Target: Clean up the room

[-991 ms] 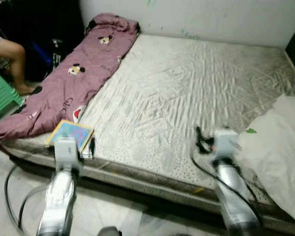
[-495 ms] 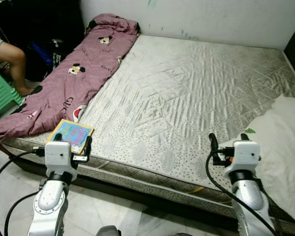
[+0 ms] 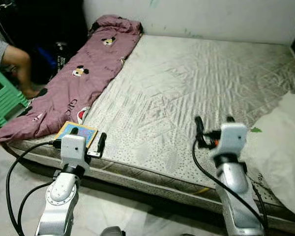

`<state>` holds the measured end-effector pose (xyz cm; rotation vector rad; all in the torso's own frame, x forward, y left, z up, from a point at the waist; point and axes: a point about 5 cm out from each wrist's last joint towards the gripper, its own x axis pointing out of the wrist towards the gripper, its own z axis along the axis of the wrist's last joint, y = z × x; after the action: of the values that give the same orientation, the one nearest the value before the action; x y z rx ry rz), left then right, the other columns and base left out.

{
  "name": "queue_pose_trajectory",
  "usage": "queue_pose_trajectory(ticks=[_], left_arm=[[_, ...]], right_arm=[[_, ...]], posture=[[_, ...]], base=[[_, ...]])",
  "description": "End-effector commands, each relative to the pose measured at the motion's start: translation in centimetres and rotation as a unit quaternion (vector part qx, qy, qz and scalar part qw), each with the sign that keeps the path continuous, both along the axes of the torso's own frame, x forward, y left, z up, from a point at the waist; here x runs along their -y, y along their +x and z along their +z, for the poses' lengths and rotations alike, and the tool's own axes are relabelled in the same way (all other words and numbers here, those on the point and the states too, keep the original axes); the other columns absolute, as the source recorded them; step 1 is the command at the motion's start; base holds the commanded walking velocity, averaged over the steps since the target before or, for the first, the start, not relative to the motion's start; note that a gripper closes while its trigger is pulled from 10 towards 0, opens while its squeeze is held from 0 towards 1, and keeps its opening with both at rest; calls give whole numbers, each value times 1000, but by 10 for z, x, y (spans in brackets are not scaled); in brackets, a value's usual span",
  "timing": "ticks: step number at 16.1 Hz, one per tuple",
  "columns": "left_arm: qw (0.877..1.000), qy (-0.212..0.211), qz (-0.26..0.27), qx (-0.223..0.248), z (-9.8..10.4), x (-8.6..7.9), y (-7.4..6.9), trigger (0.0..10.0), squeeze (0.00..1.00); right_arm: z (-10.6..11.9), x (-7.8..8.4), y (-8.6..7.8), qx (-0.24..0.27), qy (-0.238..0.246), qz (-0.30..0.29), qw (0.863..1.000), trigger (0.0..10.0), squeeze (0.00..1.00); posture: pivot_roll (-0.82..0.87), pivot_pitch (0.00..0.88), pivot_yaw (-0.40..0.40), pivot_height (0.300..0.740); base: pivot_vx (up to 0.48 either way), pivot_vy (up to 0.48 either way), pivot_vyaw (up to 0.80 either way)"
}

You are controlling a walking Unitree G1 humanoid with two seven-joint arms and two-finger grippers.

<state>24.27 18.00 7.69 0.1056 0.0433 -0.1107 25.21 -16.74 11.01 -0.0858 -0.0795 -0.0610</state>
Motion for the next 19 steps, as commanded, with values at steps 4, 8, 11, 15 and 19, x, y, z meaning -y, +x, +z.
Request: queue_pose_trajectory(ticks=[4,8,11,15,19], left_arm=[[1000,5,-18,-22,-5,2,7,10000,0],[999,-9,-6,-38,-10,4,23,10000,0],[999,-5,22,-27,-8,-3,29,10000,0],[999,-10,21,-33,-12,-2,25,10000,0],[999,-13,18,-32,-13,1,27,10000,0]], right_arm=[[-20,6,-6,-31,5,-47,998,10000,0],[-30,6,4,-41,28,-66,997,10000,0],[-26,6,10,-31,23,-62,997,10000,0],[-27,5,15,-34,27,-55,998,10000,0],[-28,6,17,-36,26,-51,998,10000,0]], posture=[[4,0,100,740],[1,0,97,740],[10,0,70,740],[14,0,59,740],[7,0,63,740]], base=[[0,0,0],[0,0,0],[0,0,0],[0,0,-800],[0,0,-800]])
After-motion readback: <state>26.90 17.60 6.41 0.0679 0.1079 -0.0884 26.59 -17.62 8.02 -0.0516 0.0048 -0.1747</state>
